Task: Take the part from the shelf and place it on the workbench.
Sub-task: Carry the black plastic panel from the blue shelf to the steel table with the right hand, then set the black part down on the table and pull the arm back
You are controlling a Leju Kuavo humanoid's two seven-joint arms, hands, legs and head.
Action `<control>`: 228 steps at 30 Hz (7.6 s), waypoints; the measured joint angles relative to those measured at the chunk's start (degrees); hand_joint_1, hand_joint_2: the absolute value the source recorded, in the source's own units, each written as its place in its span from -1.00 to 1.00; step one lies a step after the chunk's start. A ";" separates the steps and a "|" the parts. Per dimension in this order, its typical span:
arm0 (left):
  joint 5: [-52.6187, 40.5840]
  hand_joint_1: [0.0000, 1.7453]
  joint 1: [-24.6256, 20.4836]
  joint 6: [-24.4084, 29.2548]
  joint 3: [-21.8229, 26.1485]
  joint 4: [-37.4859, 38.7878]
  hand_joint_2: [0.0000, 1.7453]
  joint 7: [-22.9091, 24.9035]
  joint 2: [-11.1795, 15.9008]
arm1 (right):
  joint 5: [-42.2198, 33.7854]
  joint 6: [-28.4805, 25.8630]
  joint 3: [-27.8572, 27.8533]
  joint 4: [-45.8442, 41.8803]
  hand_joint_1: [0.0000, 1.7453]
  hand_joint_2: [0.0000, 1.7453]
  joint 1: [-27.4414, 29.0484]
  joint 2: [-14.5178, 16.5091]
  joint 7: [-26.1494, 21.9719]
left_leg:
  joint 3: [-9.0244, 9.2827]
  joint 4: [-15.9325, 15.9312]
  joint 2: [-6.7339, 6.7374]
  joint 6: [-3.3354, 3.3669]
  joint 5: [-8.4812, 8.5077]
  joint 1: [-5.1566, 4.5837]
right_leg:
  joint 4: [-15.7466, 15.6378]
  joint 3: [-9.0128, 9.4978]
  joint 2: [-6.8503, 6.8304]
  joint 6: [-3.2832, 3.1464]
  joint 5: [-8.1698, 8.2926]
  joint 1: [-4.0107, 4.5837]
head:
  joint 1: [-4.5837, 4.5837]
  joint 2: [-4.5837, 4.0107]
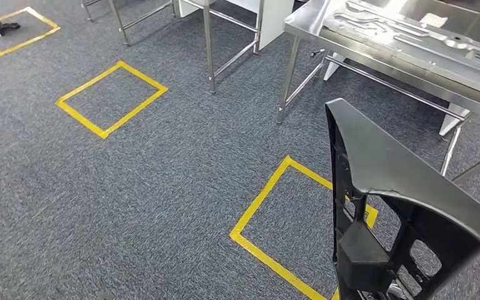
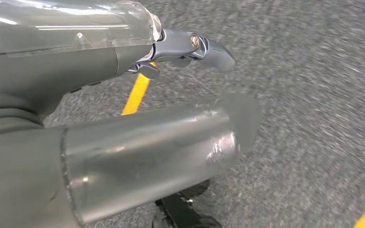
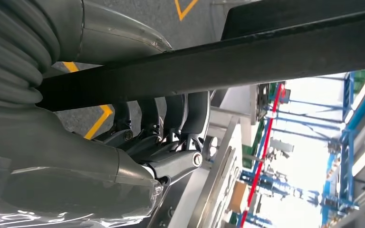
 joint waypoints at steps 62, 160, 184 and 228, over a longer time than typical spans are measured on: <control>-4.17 -1.00 0.03 -1.83 1.75 -0.16 -1.00 -0.49 -0.16 | 15.17 -9.84 6.10 -0.21 1.00 1.00 -1.70 0.11 5.46 | 2.28 -1.30 -4.72 -0.40 -1.00 0.60 | -1.92 -0.53 2.37 1.16 1.31 -0.86 | -0.31 -0.01; -15.08 -1.00 -3.98 -4.94 -1.84 0.20 -1.00 3.83 2.93 | 76.14 -22.94 46.17 25.16 1.00 1.00 -61.55 -34.38 60.58 | -1.85 5.10 -5.41 -1.68 0.93 -0.02 | -5.42 -0.10 3.09 -1.13 4.07 -0.94 | -1.11 -0.01; -15.08 -1.00 -3.80 -4.97 -1.84 0.23 -1.00 3.92 3.08 | 76.14 -23.13 44.87 24.36 1.00 1.00 -62.29 -34.27 60.65 | 1.86 -1.86 -5.70 0.03 1.10 -0.12 | -1.94 -4.53 2.81 1.57 3.99 -1.28 | -0.73 -0.01; -15.05 -1.00 -3.74 -5.08 -1.76 0.35 -1.00 4.11 3.28 | 76.17 -23.27 36.28 29.18 1.00 1.00 -57.63 -27.77 53.06 | -8.72 7.38 -5.13 -2.49 -0.57 -0.09 | -5.49 4.66 3.33 -1.70 0.39 -0.72 | -1.34 0.00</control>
